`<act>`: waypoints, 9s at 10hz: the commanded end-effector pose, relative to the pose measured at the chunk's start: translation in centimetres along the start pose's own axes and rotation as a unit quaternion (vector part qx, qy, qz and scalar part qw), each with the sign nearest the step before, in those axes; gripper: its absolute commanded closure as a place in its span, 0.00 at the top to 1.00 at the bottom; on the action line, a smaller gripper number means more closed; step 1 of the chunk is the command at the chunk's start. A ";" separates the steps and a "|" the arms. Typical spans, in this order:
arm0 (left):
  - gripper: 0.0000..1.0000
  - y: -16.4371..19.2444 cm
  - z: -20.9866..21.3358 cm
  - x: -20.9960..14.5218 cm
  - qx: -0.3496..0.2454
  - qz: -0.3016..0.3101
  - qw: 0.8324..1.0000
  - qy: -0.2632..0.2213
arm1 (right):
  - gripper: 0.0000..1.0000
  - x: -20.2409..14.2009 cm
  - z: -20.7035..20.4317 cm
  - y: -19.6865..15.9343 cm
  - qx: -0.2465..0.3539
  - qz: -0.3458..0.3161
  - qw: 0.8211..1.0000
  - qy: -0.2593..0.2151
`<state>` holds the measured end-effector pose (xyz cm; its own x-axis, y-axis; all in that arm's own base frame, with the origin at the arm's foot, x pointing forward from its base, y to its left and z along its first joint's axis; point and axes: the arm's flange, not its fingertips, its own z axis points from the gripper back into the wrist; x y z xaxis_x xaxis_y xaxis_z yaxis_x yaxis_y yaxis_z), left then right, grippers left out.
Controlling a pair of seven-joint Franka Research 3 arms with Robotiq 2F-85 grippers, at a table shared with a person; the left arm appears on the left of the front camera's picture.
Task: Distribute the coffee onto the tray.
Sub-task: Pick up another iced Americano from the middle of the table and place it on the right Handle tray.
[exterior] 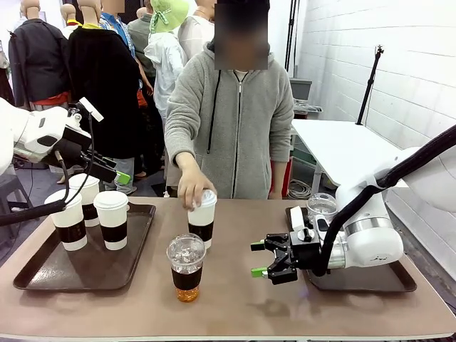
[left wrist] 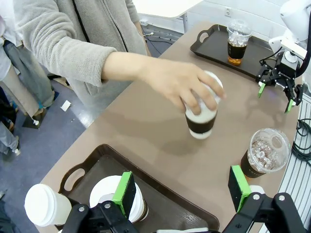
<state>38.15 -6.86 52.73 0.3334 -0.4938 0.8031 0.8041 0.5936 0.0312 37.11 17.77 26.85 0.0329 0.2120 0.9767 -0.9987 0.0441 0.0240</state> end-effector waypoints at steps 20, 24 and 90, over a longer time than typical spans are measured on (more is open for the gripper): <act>1.00 0.3 -0.2 -0.2 -0.009 -0.009 1.000 -0.005 | 1.00 -0.9 -9.8 4.1 0.004 0.006 1.000 -0.017; 1.00 0.3 -0.2 -0.2 -0.009 -0.009 1.000 -0.005 | 1.00 -1.2 -11.4 2.5 0.001 -0.005 1.000 -0.022; 1.00 0.3 -0.2 -0.2 -0.009 -0.009 1.000 -0.005 | 0.66 -5.5 22.3 -6.0 -0.035 -0.041 0.998 -0.038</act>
<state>38.11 -6.91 52.77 0.3333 -0.4947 0.8026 0.8043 0.5934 0.0317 41.32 -4.77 26.13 0.1230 0.1643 0.9787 -0.9832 0.1539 0.0977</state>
